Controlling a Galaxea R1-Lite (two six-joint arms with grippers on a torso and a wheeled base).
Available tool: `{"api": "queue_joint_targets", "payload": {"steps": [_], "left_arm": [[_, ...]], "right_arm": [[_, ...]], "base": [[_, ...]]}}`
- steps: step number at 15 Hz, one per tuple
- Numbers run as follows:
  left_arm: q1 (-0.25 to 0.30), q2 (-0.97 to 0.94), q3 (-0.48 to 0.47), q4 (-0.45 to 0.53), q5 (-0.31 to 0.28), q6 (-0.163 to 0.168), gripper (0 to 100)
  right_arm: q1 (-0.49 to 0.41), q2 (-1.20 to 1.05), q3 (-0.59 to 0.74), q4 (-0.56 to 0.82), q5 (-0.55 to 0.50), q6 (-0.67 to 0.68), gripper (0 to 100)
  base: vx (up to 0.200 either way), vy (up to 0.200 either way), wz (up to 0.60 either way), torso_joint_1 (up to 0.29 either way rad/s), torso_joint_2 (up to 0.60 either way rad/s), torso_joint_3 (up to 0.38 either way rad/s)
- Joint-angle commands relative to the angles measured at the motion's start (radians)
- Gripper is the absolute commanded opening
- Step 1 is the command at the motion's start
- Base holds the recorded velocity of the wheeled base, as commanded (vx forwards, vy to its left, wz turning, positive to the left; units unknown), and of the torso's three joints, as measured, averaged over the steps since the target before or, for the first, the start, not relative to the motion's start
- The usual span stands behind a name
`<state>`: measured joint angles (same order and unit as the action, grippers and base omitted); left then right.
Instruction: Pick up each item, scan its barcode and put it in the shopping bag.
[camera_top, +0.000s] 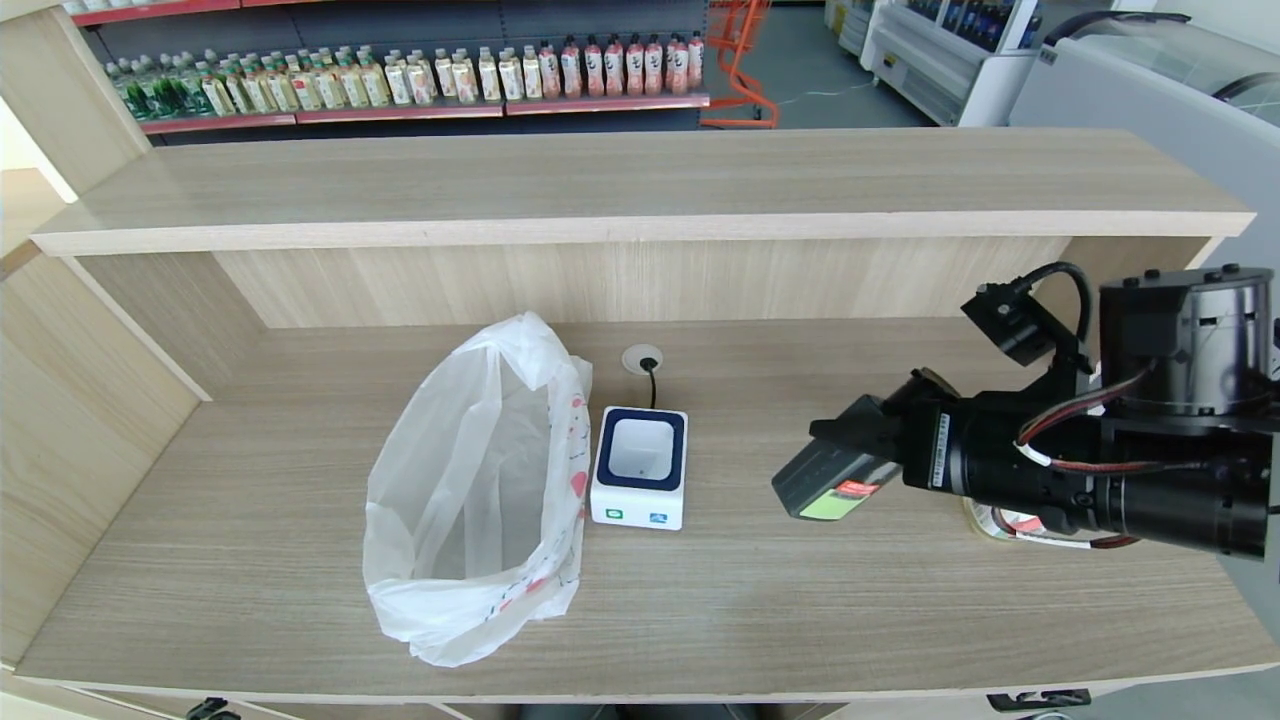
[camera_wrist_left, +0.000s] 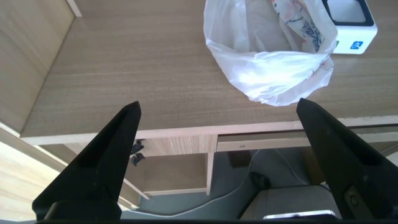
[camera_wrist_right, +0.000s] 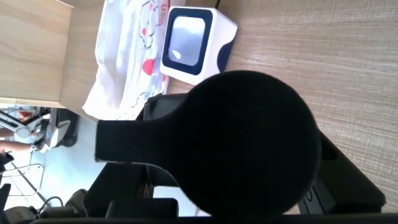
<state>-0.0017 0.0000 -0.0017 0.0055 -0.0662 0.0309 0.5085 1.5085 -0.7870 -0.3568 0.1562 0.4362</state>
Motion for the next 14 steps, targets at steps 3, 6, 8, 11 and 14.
{"api": "queue_joint_targets", "payload": {"steps": [3, 6, 8, 11, 14], "left_arm": [[0.000, 0.002, 0.000, 0.001, 0.000, 0.001, 100], [0.000, 0.002, 0.000, -0.001, 0.000, 0.000, 100], [0.000, 0.002, 0.000, -0.001, 0.000, 0.000, 100], [0.000, 0.002, 0.000, -0.001, 0.000, 0.000, 100], [0.000, 0.002, 0.000, -0.001, 0.000, 0.000, 100]], "right_arm": [[0.001, 0.018, 0.000, -0.001, -0.001, -0.001, 0], [0.001, 0.030, 0.000, -0.001, -0.003, -0.001, 0], [0.001, 0.033, -0.003, -0.001, -0.003, -0.002, 0], [0.001, 0.039, -0.005, -0.001, -0.003, -0.004, 0], [0.001, 0.067, -0.035, 0.002, -0.014, -0.008, 0]], "base": [[0.000, 0.000, 0.00, 0.000, 0.00, 0.000], [0.000, 0.067, 0.00, -0.001, 0.00, 0.002], [0.000, 0.200, 0.00, -0.010, 0.00, 0.005], [0.000, 0.200, 0.00, 0.011, 0.01, -0.001], [0.000, 0.000, 0.00, 0.000, 0.00, 0.000]]}}
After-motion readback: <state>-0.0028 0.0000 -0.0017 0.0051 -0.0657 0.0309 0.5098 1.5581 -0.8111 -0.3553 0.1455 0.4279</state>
